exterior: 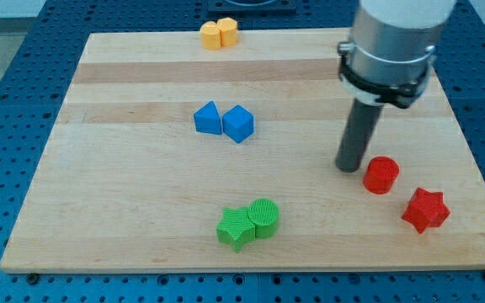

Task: Push the red circle closer to red star

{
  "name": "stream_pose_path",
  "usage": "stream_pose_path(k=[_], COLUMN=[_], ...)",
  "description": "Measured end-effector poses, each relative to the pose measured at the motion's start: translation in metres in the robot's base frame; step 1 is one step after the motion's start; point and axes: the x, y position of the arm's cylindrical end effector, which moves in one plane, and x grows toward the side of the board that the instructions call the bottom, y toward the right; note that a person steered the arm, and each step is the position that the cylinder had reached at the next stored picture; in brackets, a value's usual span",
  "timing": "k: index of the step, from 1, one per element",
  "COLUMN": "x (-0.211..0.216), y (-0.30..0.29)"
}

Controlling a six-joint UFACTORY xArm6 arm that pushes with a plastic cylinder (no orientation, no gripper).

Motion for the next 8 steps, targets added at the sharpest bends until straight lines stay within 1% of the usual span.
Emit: stream_pose_path(k=[1,3,4,5,6,8], x=[0.011,0.015,0.015,-0.009,-0.023,0.017], y=[-0.025,0.048,0.060,0.047,0.055,0.071])
